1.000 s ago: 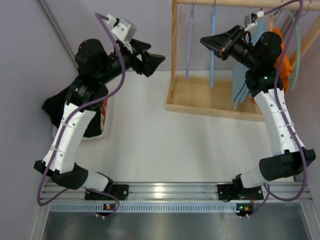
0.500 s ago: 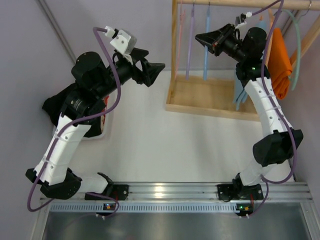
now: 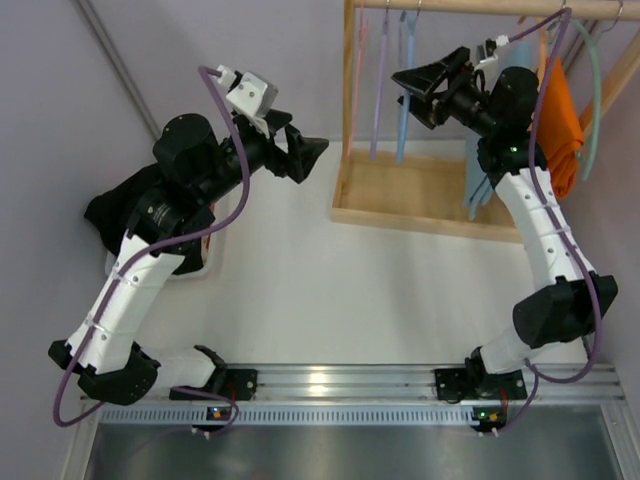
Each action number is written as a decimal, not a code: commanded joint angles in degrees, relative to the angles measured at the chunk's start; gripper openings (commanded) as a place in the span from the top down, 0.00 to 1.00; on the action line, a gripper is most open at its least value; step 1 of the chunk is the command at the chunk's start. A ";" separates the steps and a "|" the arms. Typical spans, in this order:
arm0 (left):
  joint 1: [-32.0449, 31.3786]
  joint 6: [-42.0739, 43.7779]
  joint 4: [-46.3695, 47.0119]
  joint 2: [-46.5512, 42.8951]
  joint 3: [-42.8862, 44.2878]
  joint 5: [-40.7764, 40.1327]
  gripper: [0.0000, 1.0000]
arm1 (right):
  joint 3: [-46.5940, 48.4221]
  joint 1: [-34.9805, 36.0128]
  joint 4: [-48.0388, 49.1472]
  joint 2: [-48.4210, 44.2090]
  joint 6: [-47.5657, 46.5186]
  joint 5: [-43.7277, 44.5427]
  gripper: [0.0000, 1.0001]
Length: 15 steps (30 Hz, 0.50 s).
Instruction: Remove the trousers from the hanger
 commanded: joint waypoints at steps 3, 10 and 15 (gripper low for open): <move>0.02 -2.25 1.11 -0.81 -1.97 -3.80 0.03 | -0.94 -2.10 -4.92 -8.68 -6.99 1.72 0.11; 1.42 -2.78 -0.99 -1.52 -5.31 -1.97 0.02 | -4.63 -4.22 -13.98 -16.68 -15.33 3.30 0.01; 3.79 -3.92 -6.08 -0.11 -6.37 0.14 0.02 | -7.53 -4.48 -20.13 -23.88 -26.75 4.45 0.01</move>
